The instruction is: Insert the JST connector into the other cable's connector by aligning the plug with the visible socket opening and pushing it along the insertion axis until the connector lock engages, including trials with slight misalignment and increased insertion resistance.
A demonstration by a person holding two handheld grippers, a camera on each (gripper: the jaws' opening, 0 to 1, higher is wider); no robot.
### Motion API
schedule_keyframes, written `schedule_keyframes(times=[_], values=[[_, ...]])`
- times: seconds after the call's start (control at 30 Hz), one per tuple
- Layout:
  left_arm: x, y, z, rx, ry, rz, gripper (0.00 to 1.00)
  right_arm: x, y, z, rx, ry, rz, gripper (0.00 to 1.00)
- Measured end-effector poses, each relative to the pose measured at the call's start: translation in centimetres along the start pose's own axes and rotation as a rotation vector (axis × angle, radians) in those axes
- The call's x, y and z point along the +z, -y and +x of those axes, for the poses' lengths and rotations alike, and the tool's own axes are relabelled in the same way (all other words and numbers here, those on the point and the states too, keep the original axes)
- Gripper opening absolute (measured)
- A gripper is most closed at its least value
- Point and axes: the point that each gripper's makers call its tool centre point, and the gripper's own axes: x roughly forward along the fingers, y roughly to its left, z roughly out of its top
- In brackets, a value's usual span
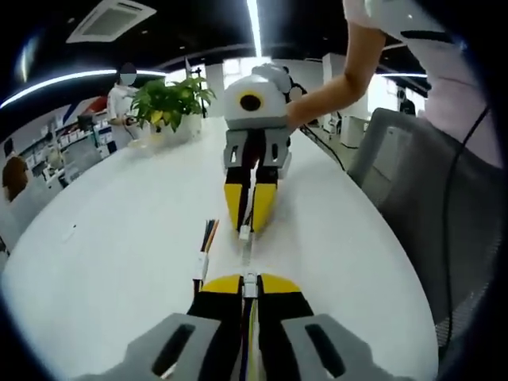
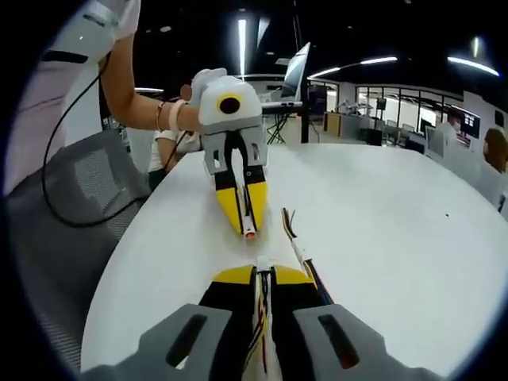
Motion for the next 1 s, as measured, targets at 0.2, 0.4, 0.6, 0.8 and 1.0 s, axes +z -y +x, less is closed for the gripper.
schedule_keyframes(times=[0.2,0.4,0.6,0.8,1.0], values=[[1.0,-0.2,0.2,-0.003,0.021,-0.001,0.00,0.7,-0.2,0.3,0.010,0.008,-0.002,0.03],[1.2,0.0,0.3,-0.009,0.023,0.000,0.00,1.0,-0.3,0.4,0.018,0.003,-0.016,0.03],[1.5,-0.2,0.1,-0.005,0.030,-0.018,0.00,1.2,-0.4,0.7,0.027,0.005,-0.026,0.03],[1.3,-0.4,0.0,-0.002,0.021,-0.011,0.00,1.4,-0.5,1.0,0.031,0.011,-0.034,0.03],[1.3,-0.3,0.0,-0.008,0.016,-0.019,0.00,1.5,-0.5,1.1,0.033,0.011,-0.041,0.03]])
